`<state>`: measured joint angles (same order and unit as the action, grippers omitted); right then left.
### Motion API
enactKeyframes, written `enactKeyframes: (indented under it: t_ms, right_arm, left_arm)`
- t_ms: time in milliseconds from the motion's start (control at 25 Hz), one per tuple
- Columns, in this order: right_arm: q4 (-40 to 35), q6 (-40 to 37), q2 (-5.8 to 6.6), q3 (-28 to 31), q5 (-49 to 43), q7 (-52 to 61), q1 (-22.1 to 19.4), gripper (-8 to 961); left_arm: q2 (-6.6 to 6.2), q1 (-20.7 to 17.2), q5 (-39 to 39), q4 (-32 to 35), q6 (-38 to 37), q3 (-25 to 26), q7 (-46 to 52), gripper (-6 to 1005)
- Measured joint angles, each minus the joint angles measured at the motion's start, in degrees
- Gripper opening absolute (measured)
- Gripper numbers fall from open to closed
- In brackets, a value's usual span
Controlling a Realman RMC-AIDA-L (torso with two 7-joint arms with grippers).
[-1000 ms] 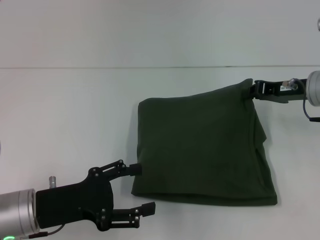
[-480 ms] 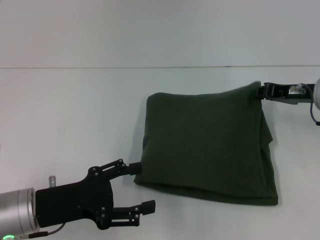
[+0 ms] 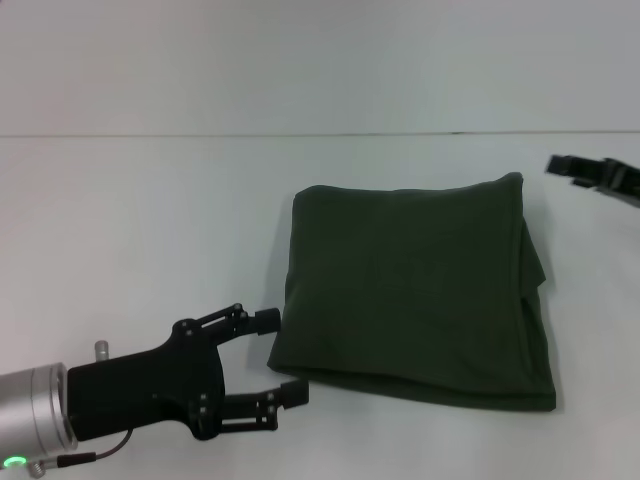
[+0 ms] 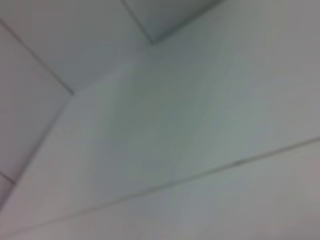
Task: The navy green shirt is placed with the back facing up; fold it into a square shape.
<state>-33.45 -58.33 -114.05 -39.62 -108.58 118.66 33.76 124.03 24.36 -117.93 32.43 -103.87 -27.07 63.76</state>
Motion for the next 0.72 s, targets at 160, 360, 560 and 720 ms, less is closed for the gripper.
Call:
enactKeyframes:
  t_ms: [160, 360, 560, 720]
  right_arm:
    - [-0.1, -6.2, -0.26, 3.0, 5.8, -12.3, -3.2, 503]
    - [0.0, -12.0, -2.81, 2.8, 7.6, -30.9, -4.4, 615]
    - [2.1, -11.8, -6.01, 0.2, 6.8, -44.7, -3.3, 853]
    - [7.3, -5.8, -5.79, -1.7, 6.2, -45.8, -0.1, 902]
  left_arm:
    - [-0.07, 0.2, 0.6, 0.0, -0.1, 0.6, 3.1, 917]
    - [-0.11, 0.2, 1.4, 0.0, -0.5, 1.4, 5.1, 917]
    - [-0.11, 0.3, 2.8, 0.0, -0.6, 1.4, 7.2, 917]
    - [-0.25, 0.3, 3.5, 0.0, -0.6, 1.5, 9.9, 918]
